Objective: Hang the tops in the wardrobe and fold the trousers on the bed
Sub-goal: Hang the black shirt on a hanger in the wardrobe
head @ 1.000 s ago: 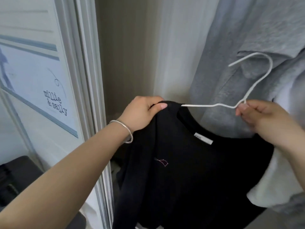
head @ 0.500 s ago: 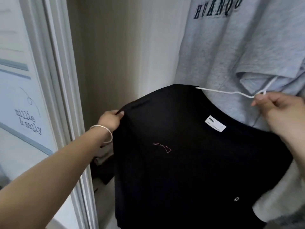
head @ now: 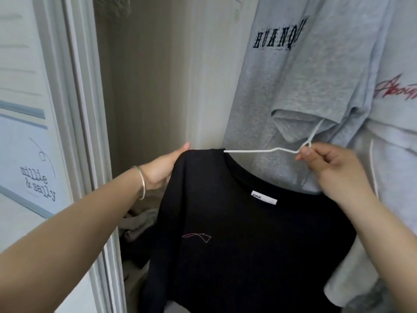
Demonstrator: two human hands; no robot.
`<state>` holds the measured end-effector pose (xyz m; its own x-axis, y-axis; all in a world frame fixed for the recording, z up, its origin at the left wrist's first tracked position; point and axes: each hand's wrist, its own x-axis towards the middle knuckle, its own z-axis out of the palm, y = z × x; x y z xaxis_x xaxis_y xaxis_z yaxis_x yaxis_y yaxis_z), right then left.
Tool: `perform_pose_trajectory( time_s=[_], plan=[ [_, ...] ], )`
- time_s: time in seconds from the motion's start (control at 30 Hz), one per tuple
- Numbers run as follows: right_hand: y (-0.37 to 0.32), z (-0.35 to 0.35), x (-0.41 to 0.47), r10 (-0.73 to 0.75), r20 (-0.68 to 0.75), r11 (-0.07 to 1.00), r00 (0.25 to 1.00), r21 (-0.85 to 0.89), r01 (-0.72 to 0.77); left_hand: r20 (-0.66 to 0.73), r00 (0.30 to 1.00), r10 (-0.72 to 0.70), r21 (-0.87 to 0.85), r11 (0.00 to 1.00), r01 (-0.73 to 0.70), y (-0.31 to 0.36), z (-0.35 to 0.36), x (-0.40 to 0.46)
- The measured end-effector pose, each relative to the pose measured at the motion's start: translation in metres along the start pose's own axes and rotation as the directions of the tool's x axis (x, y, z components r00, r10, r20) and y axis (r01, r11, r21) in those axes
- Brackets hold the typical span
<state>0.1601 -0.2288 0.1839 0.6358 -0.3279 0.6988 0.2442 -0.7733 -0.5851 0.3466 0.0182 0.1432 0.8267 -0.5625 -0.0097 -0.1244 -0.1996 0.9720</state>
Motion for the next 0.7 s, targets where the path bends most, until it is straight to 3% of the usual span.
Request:
perform_pose_trajectory(
  time_s=[0.13, 0.23, 0.3, 0.43, 0.6, 0.7],
  plan=[
    [0.006, -0.007, 0.002, 0.014, -0.038, 1.000, 0.999, -0.002, -0.014, -0.013, 1.000, 0.023, 0.013, 1.000, -0.023, -0.011, -0.003, -0.003],
    [0.010, -0.012, 0.002, 0.029, -0.075, 0.999, 0.997, -0.021, -0.031, 0.145, 0.974, 0.172, 0.002, 0.985, -0.174, -0.017, 0.001, -0.011],
    [0.010, -0.015, 0.002, 0.032, -0.063, 0.999, 0.997, -0.021, -0.033, 0.113, 0.943, 0.313, 0.002, 0.949, -0.315, -0.022, 0.001, -0.013],
    [0.003, -0.006, 0.000, 0.005, 0.041, 1.000, 0.999, -0.002, -0.004, -0.030, 0.808, 0.589, 0.376, 0.755, -0.537, -0.013, 0.005, -0.017],
    [-0.012, 0.019, 0.004, -0.089, 0.087, 0.995, 0.992, -0.025, 0.092, 0.068, 0.695, 0.716, 0.742, 0.429, -0.515, -0.006, 0.001, -0.024],
    [-0.028, 0.039, 0.005, -0.133, 0.202, 0.986, 0.970, -0.071, 0.150, 0.079, 0.679, 0.730, 0.795, 0.365, -0.485, -0.012, -0.006, -0.023]
  ],
)
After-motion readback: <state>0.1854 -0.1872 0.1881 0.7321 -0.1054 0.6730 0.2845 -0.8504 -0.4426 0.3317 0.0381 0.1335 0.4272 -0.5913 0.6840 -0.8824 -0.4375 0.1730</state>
